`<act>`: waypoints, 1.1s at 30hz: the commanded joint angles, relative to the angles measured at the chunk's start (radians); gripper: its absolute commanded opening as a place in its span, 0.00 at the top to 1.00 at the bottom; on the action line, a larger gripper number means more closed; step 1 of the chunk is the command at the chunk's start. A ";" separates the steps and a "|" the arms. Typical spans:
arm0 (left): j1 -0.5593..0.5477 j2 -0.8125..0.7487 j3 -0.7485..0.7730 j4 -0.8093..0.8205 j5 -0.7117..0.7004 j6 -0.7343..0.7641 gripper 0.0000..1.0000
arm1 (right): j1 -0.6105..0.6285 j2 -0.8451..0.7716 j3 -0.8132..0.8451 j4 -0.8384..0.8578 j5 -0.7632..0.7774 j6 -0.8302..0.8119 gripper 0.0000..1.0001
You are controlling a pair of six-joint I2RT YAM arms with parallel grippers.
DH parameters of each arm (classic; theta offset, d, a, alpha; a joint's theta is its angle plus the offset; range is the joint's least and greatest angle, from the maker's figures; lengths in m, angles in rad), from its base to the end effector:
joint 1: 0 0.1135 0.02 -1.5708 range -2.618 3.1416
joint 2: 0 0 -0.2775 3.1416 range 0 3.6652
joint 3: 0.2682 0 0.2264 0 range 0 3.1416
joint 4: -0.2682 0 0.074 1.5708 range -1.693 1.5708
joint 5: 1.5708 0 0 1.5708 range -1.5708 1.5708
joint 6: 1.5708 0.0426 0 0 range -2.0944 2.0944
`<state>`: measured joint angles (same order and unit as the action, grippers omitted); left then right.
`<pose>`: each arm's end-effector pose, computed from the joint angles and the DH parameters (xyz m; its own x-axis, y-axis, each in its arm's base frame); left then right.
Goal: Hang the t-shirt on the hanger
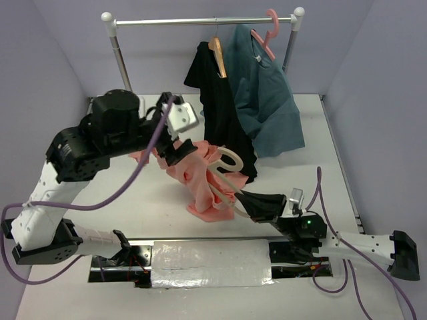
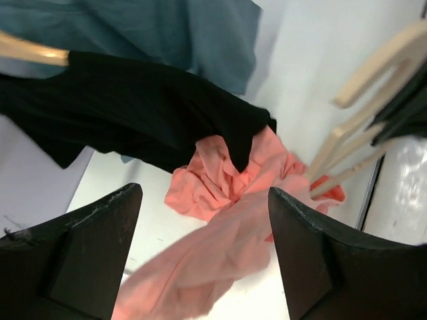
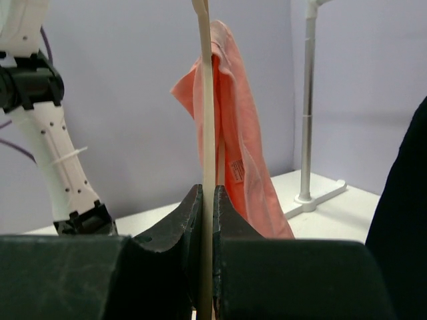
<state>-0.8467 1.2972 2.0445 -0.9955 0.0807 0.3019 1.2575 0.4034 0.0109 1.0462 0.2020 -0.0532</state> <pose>0.1149 -0.1351 0.5445 0.0820 0.3546 -0.9314 0.8107 0.5198 0.2693 0.0332 0.0747 0.2647 0.2341 0.5536 -0.7992 -0.8717 0.4836 0.0796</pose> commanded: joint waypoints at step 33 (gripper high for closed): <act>-0.066 -0.321 -0.849 0.346 0.277 0.057 1.00 | -0.021 -0.090 0.060 -0.136 0.003 -0.031 1.00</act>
<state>-0.8967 1.0004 1.2636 -0.8650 0.3145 0.4389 1.2449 0.3443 0.0113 0.7635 0.1463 -0.0910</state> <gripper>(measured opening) 0.158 0.103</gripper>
